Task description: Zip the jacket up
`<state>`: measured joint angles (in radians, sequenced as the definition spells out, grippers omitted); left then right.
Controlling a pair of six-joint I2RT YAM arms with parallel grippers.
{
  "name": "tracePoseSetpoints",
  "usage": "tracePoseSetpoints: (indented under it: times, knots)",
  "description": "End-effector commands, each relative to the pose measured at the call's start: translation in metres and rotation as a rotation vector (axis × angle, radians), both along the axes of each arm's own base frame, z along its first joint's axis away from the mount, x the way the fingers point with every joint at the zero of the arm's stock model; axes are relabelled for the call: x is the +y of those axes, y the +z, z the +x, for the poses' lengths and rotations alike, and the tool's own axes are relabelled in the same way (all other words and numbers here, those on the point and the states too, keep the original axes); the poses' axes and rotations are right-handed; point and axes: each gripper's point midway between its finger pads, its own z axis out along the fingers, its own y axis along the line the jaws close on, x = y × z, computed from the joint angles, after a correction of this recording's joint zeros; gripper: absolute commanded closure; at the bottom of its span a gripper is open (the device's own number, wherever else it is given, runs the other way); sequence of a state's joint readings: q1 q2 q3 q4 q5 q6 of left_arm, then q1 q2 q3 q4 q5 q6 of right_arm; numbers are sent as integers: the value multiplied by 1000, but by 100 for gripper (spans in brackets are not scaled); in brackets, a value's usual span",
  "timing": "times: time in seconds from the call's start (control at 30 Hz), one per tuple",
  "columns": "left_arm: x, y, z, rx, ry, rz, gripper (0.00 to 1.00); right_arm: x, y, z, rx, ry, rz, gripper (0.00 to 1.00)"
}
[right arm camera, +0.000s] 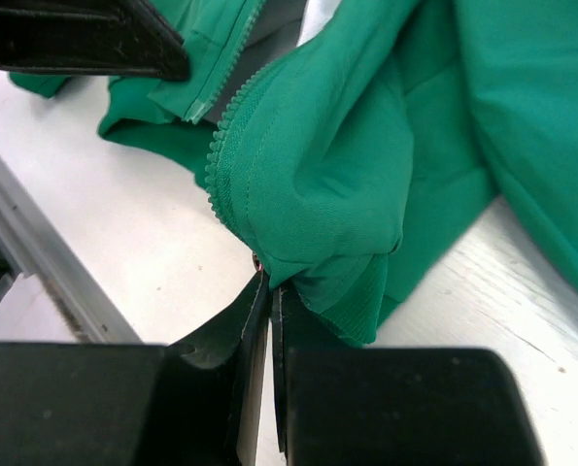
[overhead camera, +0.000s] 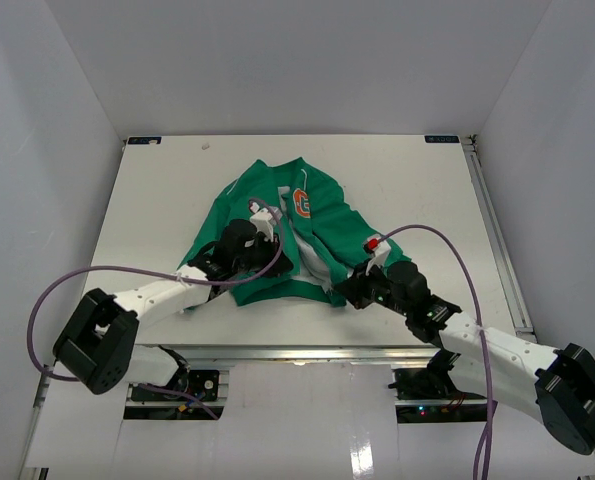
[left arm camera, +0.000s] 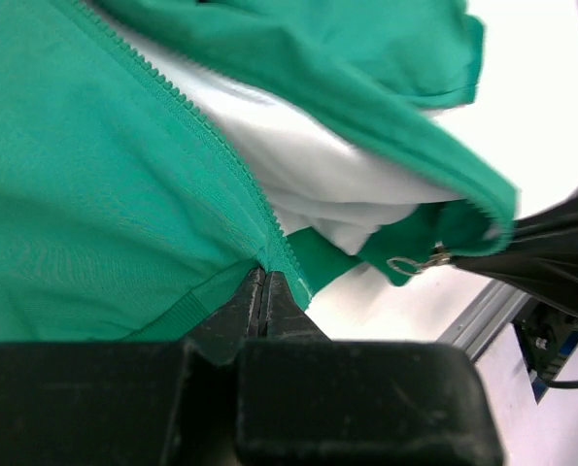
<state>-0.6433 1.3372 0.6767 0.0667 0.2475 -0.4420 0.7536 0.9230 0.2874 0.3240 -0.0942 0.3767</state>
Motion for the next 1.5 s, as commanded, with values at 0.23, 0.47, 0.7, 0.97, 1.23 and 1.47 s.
tracePoseSetpoints:
  times: [0.23, 0.47, 0.7, 0.97, 1.23, 1.47]
  knots:
    - [10, 66, -19, -504, -76, -277, 100, 43, 48, 0, -93, 183, 154, 92]
    - [16, 84, -31, -596, -82, -348, 100, 63, 56, 3, -64, 239, 195, 92]
    - [29, 93, -45, -717, -66, -427, 100, 77, 58, -3, -42, 314, 221, 92]
    - [29, 91, -46, -735, -64, -456, 100, 84, 77, -15, -64, 397, 282, 92]
    - [28, 109, -58, -764, -95, -531, 100, 88, 97, -32, -123, 504, 373, 92]
    - [31, 113, -65, -777, -103, -563, 100, 85, 113, -36, -182, 511, 431, 92]
